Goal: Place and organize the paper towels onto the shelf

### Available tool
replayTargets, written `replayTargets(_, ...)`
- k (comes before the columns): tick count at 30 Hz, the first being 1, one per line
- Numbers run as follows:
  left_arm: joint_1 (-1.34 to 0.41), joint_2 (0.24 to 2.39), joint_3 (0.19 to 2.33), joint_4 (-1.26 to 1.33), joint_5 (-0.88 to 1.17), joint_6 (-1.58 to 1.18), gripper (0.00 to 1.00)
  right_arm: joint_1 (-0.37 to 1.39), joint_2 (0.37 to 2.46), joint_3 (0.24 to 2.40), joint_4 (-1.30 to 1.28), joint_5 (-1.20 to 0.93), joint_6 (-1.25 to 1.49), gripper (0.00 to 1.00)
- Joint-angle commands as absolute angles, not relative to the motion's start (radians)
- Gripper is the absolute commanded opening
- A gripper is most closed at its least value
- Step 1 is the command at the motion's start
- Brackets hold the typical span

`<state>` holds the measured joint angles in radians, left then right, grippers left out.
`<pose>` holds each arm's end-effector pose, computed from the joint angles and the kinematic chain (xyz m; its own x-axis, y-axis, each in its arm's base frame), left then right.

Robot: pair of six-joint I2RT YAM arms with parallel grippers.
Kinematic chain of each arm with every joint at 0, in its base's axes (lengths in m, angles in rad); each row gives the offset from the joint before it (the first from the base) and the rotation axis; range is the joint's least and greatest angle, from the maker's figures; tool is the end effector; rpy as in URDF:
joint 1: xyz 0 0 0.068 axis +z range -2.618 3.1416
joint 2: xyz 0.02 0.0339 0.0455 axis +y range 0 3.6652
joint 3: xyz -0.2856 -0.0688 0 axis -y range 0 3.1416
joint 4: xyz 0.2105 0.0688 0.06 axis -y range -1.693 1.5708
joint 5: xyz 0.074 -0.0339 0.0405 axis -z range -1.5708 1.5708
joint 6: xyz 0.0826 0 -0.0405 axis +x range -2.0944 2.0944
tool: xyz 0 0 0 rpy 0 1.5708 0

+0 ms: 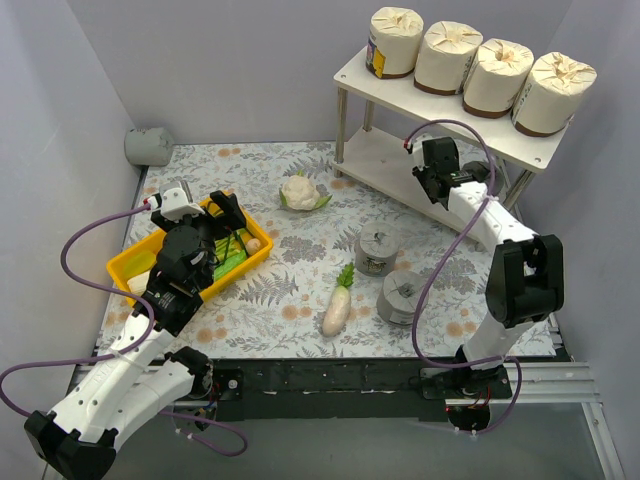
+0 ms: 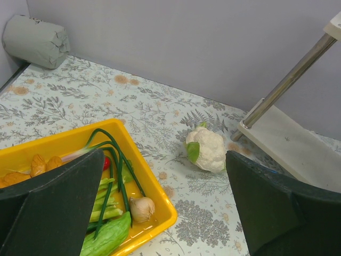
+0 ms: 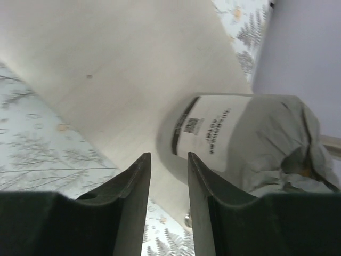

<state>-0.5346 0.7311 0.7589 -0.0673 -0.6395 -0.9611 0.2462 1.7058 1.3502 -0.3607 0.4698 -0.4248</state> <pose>0.1596 -0.0372 0.3645 0.0661 -0.8036 -0.5915 -0.0876 0.5858 -0.8057 0.3854 0.0583 0.2825 -0.6271 -0.5365 -0.5647 -0.1587 0.7978 -0.5817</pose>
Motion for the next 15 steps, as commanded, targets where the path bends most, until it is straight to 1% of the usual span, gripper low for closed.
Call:
replayTargets(1, -0.541, 0.723, 0.753, -0.057, -0.643, -0.954, 0.98, 0.271, 1.586, 1.393, -0.391, 0.249, -0.312, 0.42)
replayTargets(6, -0.541, 0.723, 0.755, -0.057, -0.646, -0.953, 0.98, 0.301, 1.473, 1.356, -0.419, 0.085, -0.160, 0.45)
replayTargets(9, -0.541, 0.723, 0.755, -0.058, -0.646, -0.953, 0.98, 0.328, 1.401, 1.266, -0.391, -0.038, -0.086, 0.48)
replayTargets(13, -0.541, 0.723, 0.755, -0.057, -0.644, -0.953, 0.98, 0.403, 1.336, 1.183, -0.416, -0.045, -0.008, 0.49)
replayTargets(15, -0.542, 0.723, 0.753, -0.057, -0.644, -0.953, 0.98, 0.416, 1.322, 1.177, -0.475, -0.006, 0.108, 0.52)
